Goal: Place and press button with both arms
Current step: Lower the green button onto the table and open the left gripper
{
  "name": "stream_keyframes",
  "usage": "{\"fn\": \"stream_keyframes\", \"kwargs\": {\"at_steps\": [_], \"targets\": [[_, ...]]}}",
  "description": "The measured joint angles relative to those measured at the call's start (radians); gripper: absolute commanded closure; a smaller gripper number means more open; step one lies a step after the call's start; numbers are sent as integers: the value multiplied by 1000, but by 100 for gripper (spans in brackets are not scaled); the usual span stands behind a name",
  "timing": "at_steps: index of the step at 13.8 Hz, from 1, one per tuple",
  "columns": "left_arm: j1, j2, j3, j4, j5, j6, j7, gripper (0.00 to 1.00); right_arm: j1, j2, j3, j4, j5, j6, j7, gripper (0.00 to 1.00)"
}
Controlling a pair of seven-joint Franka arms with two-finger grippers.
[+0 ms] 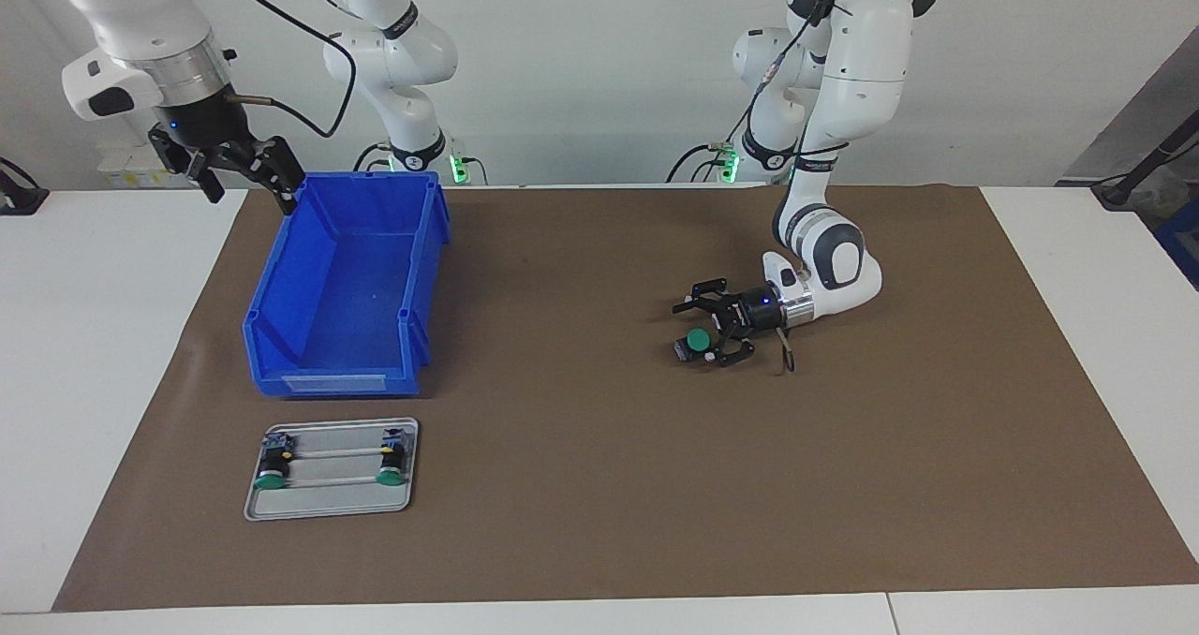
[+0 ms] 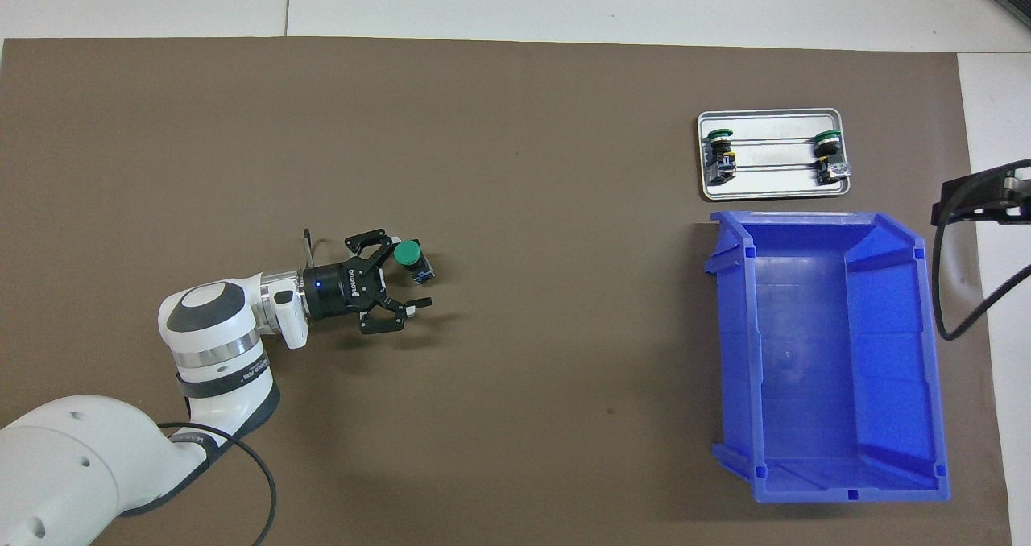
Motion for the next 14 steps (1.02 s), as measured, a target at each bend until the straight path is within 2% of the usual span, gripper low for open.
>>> {"fn": "stream_keyframes", "kwargs": {"at_steps": [14], "targets": [[1,-12,4,19,39,-23,-26,2,0,-1,0,-2,0,0,0,0]]}}
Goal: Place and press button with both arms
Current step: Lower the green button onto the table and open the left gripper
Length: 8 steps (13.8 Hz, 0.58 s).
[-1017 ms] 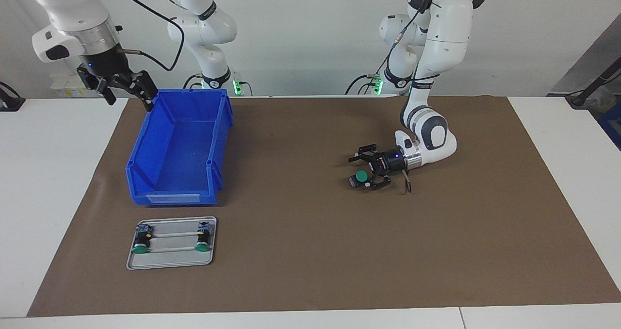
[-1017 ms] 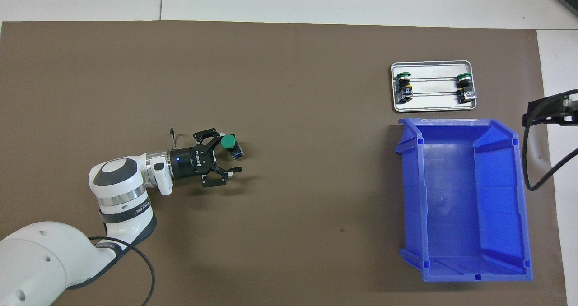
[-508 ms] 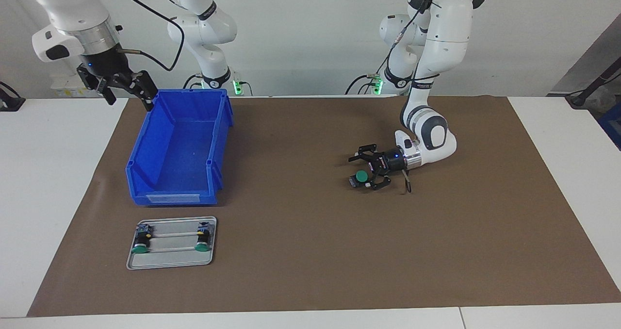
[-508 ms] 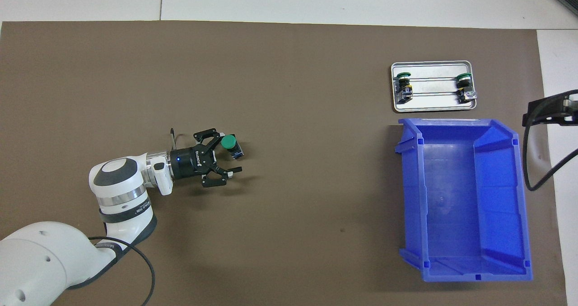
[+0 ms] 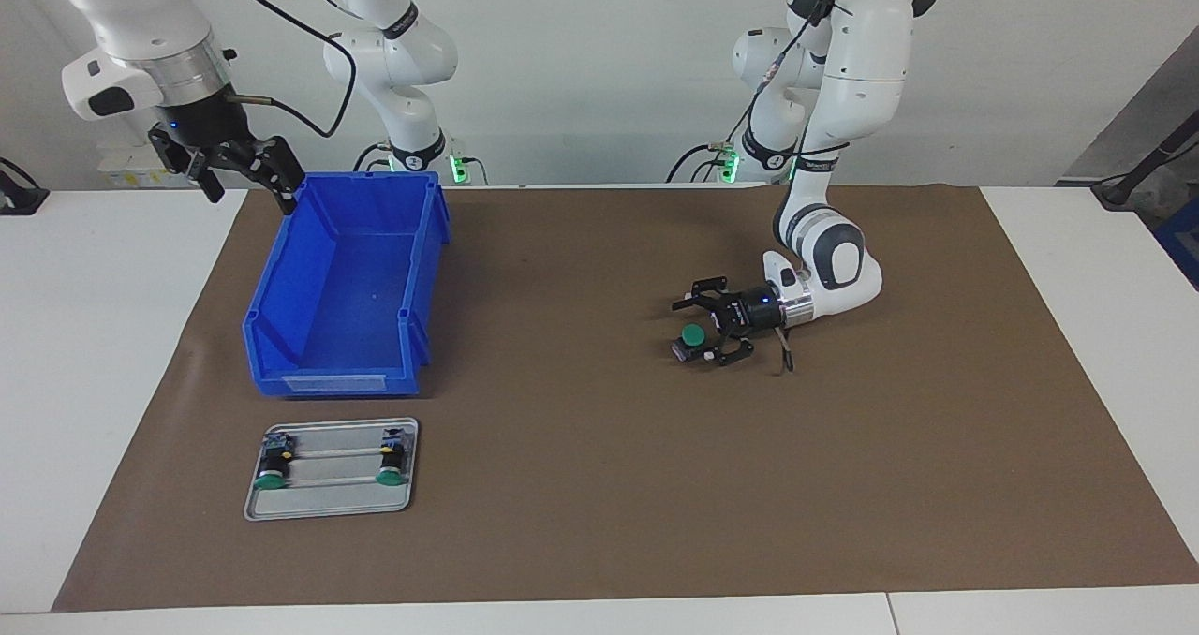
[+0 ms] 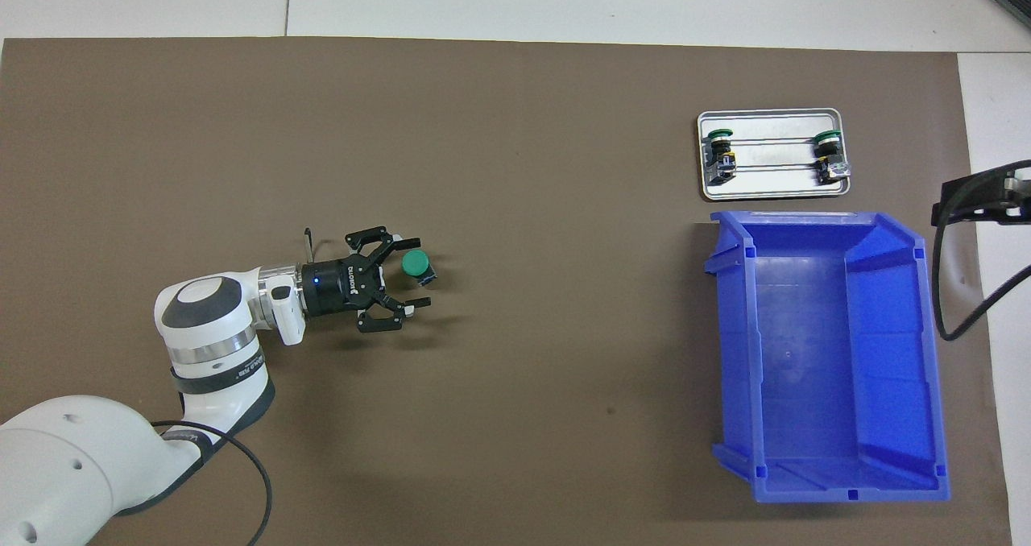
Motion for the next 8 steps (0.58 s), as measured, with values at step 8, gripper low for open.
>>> {"fn": "stream_keyframes", "kwargs": {"at_steps": [8], "targets": [[78,-14,6,13,123,-25,-25,2,-4,-1,0,-2,0,0,0,0]]}}
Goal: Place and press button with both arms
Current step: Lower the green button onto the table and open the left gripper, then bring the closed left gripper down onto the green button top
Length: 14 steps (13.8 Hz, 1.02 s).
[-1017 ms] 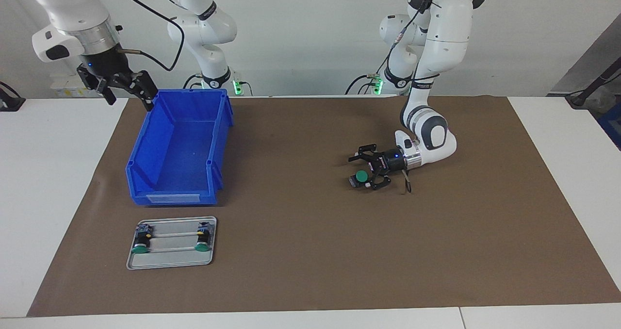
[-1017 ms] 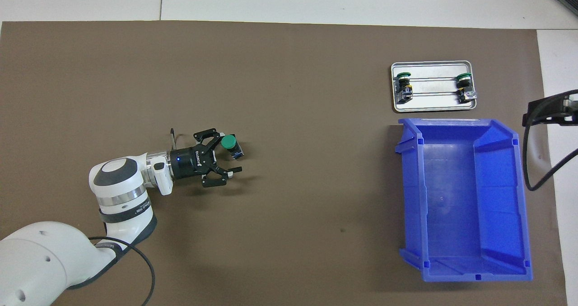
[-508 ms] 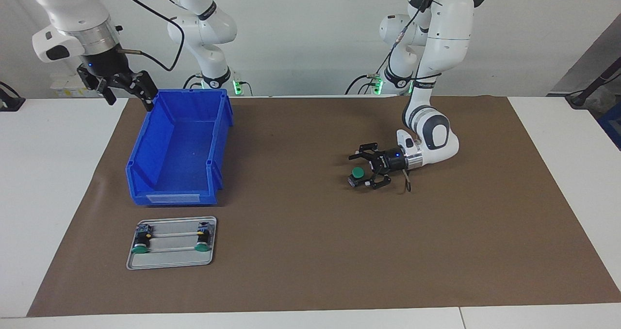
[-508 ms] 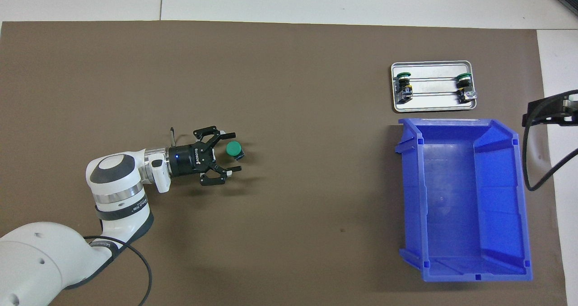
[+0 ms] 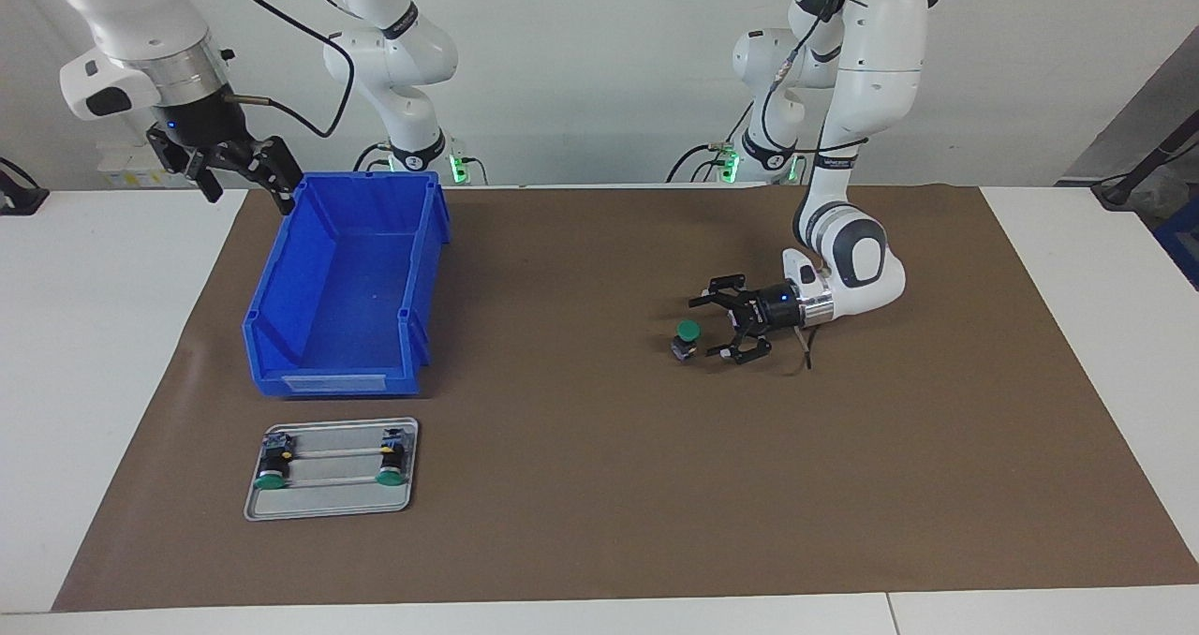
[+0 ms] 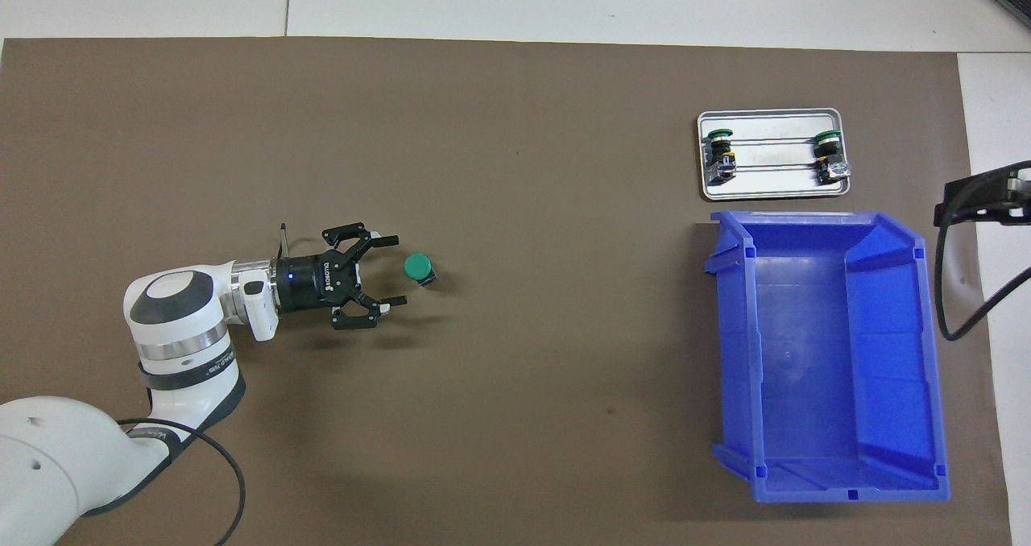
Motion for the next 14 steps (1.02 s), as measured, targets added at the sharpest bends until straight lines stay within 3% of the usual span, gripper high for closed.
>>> {"fn": "stream_keyframes", "kwargs": {"at_steps": [4,8,11,14], "targets": [[101,-39,3,76,231,-12,-160,1,0,0,0,0,0,0,0,0],[186,-93,5,281,578,-15,-451,1,0,0,0,0,0,0,0,0],[197,-171,2,400,852,-23,-795,1,0,0,0,0,0,0,0,0],[192,-297,-18,438,1049,-85,-1191,1,0,0,0,-1,0,0,0,0]]}}
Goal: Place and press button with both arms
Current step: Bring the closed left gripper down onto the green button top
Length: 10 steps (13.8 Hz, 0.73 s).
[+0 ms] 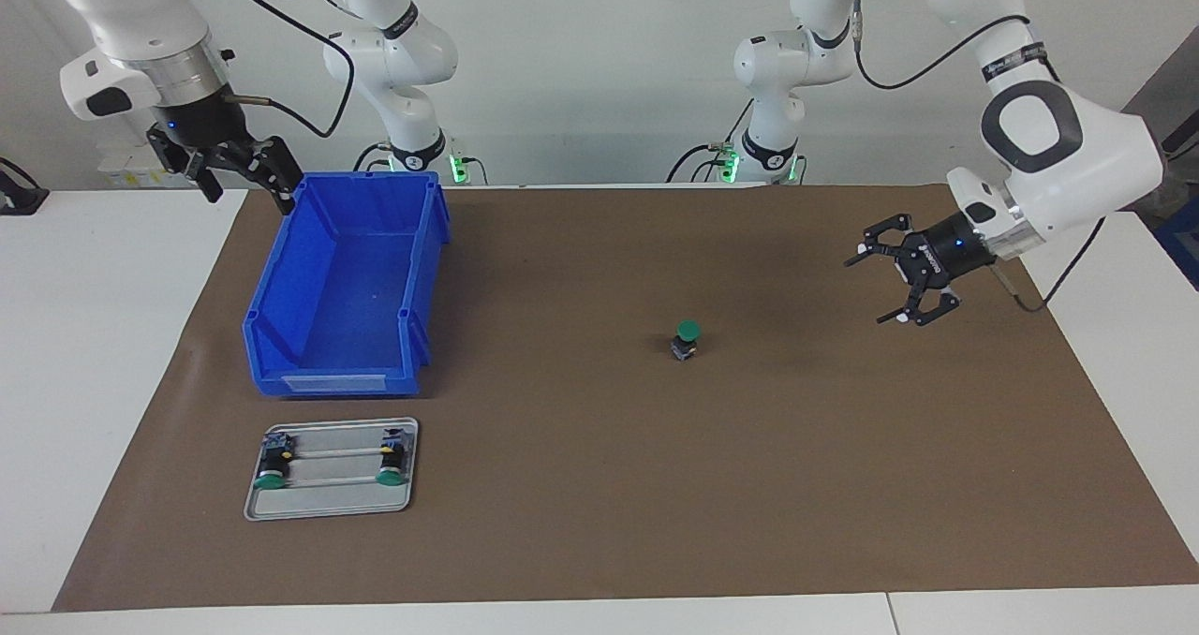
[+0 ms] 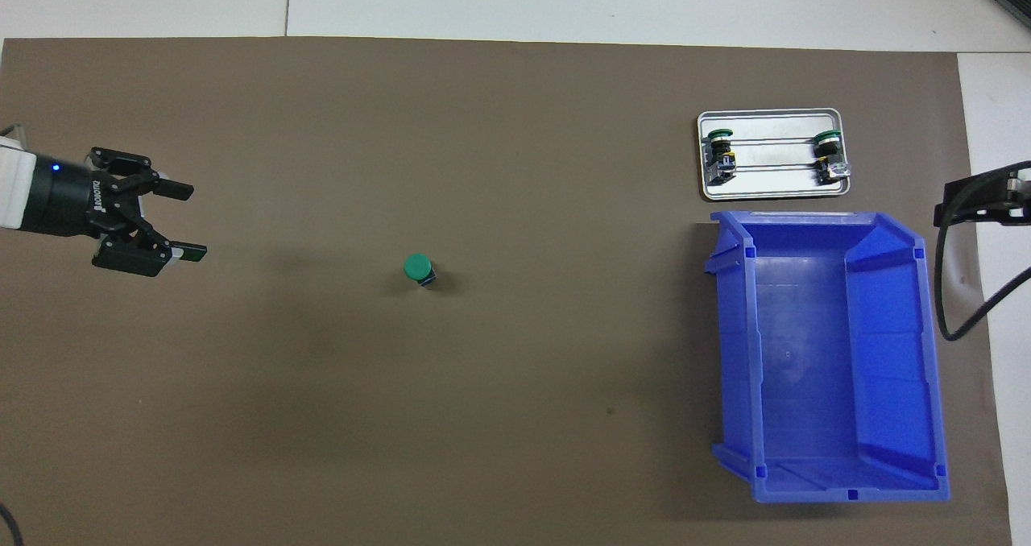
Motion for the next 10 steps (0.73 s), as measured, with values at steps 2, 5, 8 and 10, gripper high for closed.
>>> {"fn": "stream_keyframes", "kwargs": {"at_steps": [2,5,8,10], "targets": [[-33,-61,-9,1,93,-25,-252,1,0,0,0,-1,0,0,0,0],[-164,-129,-14,1,220,-26,-667,1,0,0,0,-3,0,0,0,0],[-290,-144,-19,0,314,-22,-1053,1,0,0,0,-3,0,0,0,0],[-374,-143,-22,-3,392,4,-1244,10,0,0,0,-4,0,0,0,0]]}}
